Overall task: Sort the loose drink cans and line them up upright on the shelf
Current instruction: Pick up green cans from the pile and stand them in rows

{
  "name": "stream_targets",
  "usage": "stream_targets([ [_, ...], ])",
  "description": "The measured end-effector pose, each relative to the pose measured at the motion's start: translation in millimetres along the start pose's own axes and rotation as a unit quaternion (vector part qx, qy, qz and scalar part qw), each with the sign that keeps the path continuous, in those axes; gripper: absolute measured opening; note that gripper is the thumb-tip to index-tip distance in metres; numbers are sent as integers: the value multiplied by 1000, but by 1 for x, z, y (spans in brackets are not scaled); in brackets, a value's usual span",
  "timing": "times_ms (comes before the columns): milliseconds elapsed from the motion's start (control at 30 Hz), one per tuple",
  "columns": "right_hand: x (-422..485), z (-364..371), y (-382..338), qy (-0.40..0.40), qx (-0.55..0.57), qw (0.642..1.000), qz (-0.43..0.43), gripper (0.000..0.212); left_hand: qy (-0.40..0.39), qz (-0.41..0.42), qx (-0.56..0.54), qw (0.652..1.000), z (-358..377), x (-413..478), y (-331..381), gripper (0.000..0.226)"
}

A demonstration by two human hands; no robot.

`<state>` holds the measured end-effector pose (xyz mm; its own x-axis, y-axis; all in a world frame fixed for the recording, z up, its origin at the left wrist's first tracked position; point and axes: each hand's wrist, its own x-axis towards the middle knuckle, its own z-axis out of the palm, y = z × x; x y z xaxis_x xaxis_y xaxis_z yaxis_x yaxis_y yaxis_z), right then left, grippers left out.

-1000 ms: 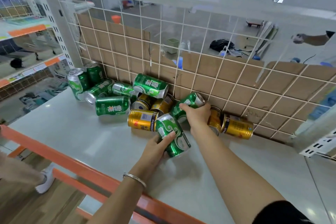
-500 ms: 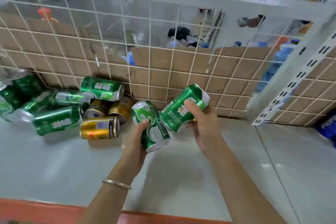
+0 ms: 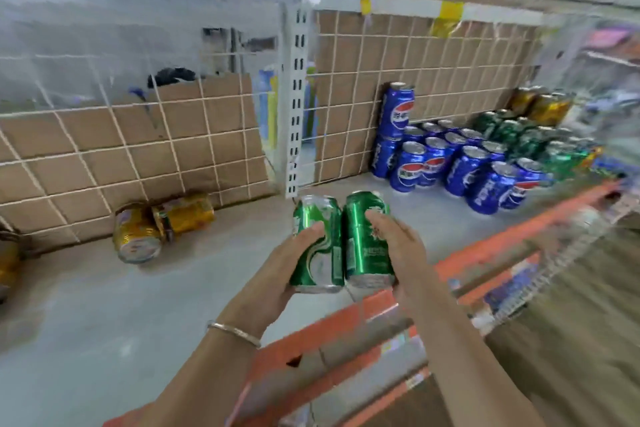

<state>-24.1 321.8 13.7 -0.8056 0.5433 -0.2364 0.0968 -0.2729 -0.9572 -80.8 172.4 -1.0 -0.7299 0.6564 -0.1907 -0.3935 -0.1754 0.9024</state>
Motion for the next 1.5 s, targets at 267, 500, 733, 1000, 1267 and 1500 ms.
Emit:
stream_targets([
  [267,-55,-172,-12,95,73,993,-3,24,-44,-92,9,995,150,5,-71,70],
  [500,-108,-280,-14,131,51,990,16,31,-147,-98,-77,981,259,-15,-120,26],
  [733,-114,-343,-26,157,62,986,7,20,-185,-107,-59,975,319,-1,-141,39],
  [1000,-52,-384,-47,169,50,984,4,25,-176,-87,-23,980,355,78,-147,63],
  [1267,67,-435,-92,178,43,983,12,25,-164,-84,48,982,400,201,-133,25],
  [1500,164,-460,-127,180,47,983,3,28,-111,-61,135,983,428,296,-104,27],
])
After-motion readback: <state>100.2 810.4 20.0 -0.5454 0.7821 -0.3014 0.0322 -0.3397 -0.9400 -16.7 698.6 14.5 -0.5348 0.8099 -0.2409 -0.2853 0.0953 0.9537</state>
